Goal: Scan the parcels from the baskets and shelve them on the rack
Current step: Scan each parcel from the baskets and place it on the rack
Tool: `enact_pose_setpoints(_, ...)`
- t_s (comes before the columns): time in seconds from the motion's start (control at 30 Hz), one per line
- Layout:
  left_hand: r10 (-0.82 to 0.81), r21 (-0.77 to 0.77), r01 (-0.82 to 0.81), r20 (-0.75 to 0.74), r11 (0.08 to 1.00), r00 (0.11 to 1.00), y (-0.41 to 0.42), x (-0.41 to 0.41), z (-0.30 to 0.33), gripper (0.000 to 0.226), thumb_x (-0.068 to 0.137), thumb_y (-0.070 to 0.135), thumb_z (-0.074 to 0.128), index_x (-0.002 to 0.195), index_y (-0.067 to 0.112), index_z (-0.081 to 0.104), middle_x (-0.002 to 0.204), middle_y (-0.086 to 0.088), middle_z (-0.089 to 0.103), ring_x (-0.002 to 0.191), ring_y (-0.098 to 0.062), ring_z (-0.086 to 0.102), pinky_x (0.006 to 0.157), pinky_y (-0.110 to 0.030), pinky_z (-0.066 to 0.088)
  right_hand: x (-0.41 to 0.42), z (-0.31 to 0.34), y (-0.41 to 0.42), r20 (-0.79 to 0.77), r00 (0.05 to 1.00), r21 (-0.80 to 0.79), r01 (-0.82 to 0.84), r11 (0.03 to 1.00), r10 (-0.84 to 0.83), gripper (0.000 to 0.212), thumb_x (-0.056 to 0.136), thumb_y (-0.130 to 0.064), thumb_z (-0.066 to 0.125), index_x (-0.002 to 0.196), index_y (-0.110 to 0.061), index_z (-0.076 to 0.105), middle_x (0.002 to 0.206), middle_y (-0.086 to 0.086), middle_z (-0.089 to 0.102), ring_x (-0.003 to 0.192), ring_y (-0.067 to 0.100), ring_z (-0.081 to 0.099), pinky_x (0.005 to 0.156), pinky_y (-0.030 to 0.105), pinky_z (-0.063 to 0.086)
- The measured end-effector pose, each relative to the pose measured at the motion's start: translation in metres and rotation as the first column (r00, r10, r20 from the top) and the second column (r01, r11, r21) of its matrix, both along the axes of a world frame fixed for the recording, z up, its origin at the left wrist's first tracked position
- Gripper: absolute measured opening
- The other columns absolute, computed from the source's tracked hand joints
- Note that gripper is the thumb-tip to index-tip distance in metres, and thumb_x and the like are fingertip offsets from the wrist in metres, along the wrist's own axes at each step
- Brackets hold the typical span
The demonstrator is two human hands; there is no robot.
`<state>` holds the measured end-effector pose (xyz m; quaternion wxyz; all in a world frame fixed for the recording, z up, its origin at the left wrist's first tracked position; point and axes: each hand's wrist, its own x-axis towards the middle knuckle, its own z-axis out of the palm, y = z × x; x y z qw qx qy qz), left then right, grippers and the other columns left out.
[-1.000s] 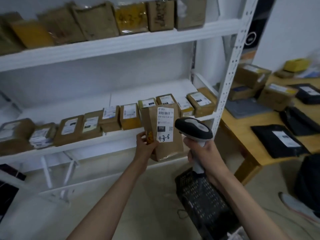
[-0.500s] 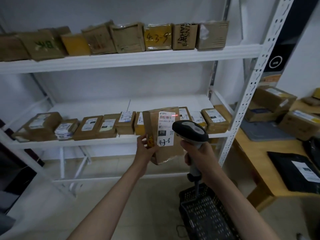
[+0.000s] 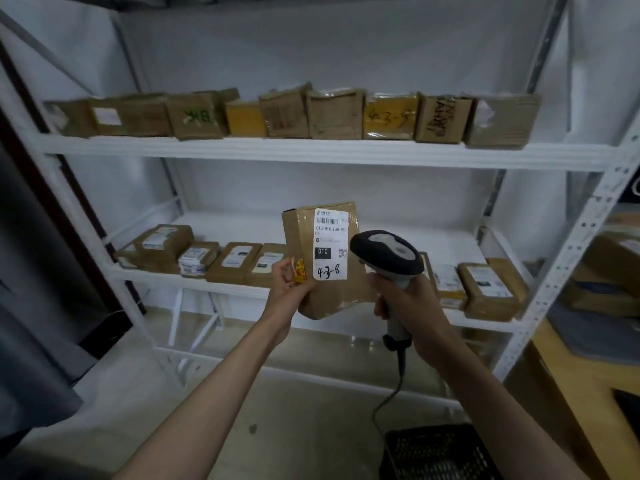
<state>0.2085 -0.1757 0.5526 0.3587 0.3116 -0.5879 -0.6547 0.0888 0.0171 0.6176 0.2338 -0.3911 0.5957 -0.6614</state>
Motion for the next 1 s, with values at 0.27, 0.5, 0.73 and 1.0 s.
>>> enact_pose_setpoints(0.27,0.086,-0.027,-0.088,-0.07,0.996,0.994,-0.039,0.045,0.062,0.066,0.067,0.036,0.074,0.128,0.031,0.052,0.096,0.009,0.075,0.098,-0.02,0.069,0.06,-0.027,0.052,0.004,0.036,-0.061,-0.005,1.0,-0.01,0.028,1.0,-0.028,0.03,0.091,-0.022,0.073,0.103,-0.044,0.056,0.106,-0.015,0.067,0.099,0.008,0.063,0.074,0.025,0.048)
enact_pose_setpoints(0.5,0.101,-0.041,-0.107,-0.114,0.993,0.988,-0.058,0.056,0.092,0.062,0.073,0.048,0.075,0.128,0.032,0.049,0.105,0.006,0.077,0.098,-0.014,0.073,0.082,-0.037,0.055,0.018,0.057,-0.086,0.054,0.991,-0.073,-0.121,0.99,0.125,0.031,0.093,-0.022,0.072,0.116,-0.038,0.062,0.109,-0.017,0.074,0.103,0.005,0.068,0.098,0.039,0.055)
enact_pose_setpoints(0.73,0.047,-0.121,-0.059,-0.102,0.991,0.994,-0.051,0.03,0.115,0.04,0.097,0.041,0.064,0.129,0.036,0.041,0.127,0.0,0.064,0.113,-0.021,0.064,0.083,-0.036,0.056,0.011,0.072,-0.08,0.098,0.994,-0.128,-0.031,0.991,0.044,0.037,0.091,-0.023,0.075,0.118,-0.041,0.057,0.116,-0.014,0.072,0.118,0.015,0.063,0.108,0.048,0.05)
enact_pose_setpoints(1.0,-0.194,-0.199,0.165,-0.137,0.966,0.971,-0.015,-0.044,0.15,0.07,0.091,0.023,0.073,0.142,0.045,0.03,0.129,-0.006,0.059,0.118,-0.023,0.061,0.095,-0.034,0.057,-0.027,0.105,-0.032,0.045,0.992,-0.231,0.124,0.965,-0.116,0.06,0.09,-0.024,0.076,0.144,-0.024,0.049,0.139,-0.002,0.06,0.131,0.019,0.054,0.114,0.051,0.043)
